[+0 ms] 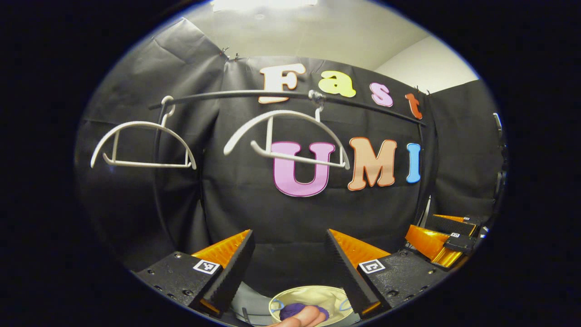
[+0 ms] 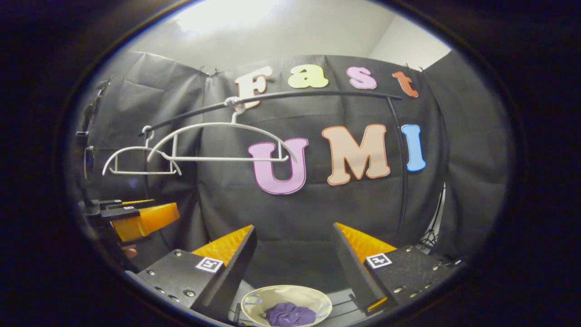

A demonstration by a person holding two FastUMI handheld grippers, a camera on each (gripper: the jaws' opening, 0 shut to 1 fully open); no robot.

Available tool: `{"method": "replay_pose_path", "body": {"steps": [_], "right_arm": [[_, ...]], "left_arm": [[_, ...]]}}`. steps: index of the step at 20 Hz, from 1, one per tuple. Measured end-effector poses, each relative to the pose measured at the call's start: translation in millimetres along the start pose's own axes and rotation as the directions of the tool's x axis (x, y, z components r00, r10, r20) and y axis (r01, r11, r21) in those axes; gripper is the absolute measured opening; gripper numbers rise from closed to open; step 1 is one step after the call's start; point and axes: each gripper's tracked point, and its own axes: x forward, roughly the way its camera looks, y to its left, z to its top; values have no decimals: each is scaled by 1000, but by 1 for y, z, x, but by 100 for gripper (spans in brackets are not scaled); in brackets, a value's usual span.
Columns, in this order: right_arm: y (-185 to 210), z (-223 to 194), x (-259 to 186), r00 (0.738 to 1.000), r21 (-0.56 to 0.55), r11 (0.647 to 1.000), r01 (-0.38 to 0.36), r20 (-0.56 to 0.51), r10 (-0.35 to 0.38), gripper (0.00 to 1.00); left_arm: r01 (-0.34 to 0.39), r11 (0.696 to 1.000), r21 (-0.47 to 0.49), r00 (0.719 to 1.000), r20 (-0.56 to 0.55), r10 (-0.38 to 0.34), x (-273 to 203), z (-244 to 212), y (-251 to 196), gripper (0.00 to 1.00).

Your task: Grasp the clothes on the hanger with both hands and then place them into the laundry hamper below.

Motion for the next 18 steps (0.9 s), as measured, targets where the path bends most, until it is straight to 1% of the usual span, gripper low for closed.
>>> {"method": "replay_pose_path", "body": {"steps": [1,3,4,5,6,7,8,9,11,13,14,16,17,18], "right_arm": [[4,5,-9,1000,2,1000,-6,7,6,99],[13,11,-31,1000,2,1000,-26,14,26,95],[17,14,-42,999,0,999,-35,18,35,99],[21,13,-55,999,0,999,-42,18,42,96],[25,14,-66,999,2,999,-50,19,50,100],[29,13,-77,998,9,998,-58,16,58,99],[33,13,-86,998,18,998,-68,14,68,99],[36,13,-95,997,30,997,-76,18,75,100],[37,14,-110,996,61,995,-83,34,81,100],[30,17,-118,996,86,994,-71,61,66,100],[26,16,-124,996,97,993,-68,66,62,99],[25,11,-136,995,100,992,-83,70,77,98],[20,13,-141,994,87,993,-84,78,77,100],[13,16,-145,993,67,995,-72,97,65,93]], "left_arm": [[-13,1000,8,1000,13,12,-7,5,1,93],[-13,1000,-8,1000,25,14,-23,11,0,93],[-6,1000,-18,999,31,6,-32,15,-1,93],[-4,1000,-24,999,41,5,-39,19,0,96],[-19,999,-28,999,51,20,-46,22,6,95],[-32,999,-28,998,58,34,-55,25,10,93],[-33,999,-31,997,64,35,-63,28,9,95],[-25,999,-35,997,69,28,-71,31,6,92],[-7,999,-46,997,72,11,-82,32,0,92],[13,999,-49,998,57,-10,-88,26,-11,92],[14,999,-51,999,47,-12,-88,21,-14,92],[5,998,-56,999,45,-2,-87,21,-21,92],[1,998,-60,999,42,2,-87,20,-24,92],[1,998,-64,999,45,2,-88,21,-30,92]]}}
